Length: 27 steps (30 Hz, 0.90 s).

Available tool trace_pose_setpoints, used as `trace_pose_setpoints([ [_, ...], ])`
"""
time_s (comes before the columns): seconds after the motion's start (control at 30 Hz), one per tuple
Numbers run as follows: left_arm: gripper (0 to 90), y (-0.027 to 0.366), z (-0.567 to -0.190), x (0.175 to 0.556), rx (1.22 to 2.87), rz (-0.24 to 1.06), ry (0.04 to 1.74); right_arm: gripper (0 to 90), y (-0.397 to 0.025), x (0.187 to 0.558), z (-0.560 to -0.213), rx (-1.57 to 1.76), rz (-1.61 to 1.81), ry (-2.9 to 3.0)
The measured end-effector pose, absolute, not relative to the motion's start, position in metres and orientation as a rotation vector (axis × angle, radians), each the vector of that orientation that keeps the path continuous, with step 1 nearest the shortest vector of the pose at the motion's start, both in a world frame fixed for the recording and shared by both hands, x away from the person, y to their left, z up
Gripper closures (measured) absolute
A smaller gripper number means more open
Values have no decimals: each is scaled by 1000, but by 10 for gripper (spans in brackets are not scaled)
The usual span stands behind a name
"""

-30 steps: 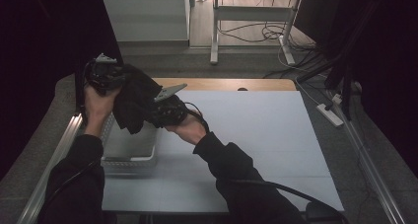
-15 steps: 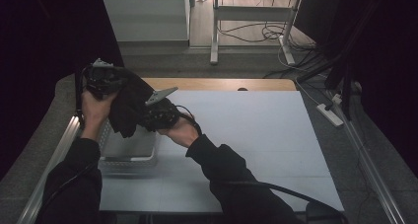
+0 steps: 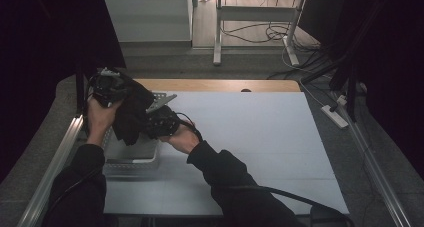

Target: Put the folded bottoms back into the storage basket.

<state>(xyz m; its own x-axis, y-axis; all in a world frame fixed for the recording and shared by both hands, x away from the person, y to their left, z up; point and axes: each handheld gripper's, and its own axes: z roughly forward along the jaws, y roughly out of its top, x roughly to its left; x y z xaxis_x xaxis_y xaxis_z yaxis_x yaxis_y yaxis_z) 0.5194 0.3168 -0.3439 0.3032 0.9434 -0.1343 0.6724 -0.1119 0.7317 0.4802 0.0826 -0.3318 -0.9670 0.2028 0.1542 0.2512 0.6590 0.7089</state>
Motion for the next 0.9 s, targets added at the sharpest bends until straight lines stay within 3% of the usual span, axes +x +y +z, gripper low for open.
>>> trace_pose_setpoints([
  [0.57, 734, 317, -380, 520, 1889, 400, 1490, 808, 97, 470, -356, -384, -1104, -2866],
  [0.6, 710, 317, -382, 522, 1893, 380, 1496, 802, 97, 470, -357, -382, -1097, -2864],
  [0.67, 575, 316, -386, 524, 1905, 414, 1532, 752, 98, 470, -359, -380, -1052, -2849],
  [0.8, 356, 319, -385, 526, 1847, 384, 1560, 520, 99, 469, -359, -385, -1096, -2849],
  [0.9, 243, 318, -382, 526, 1837, 367, 1564, 426, 97, 470, -355, -398, -1116, -2868],
])
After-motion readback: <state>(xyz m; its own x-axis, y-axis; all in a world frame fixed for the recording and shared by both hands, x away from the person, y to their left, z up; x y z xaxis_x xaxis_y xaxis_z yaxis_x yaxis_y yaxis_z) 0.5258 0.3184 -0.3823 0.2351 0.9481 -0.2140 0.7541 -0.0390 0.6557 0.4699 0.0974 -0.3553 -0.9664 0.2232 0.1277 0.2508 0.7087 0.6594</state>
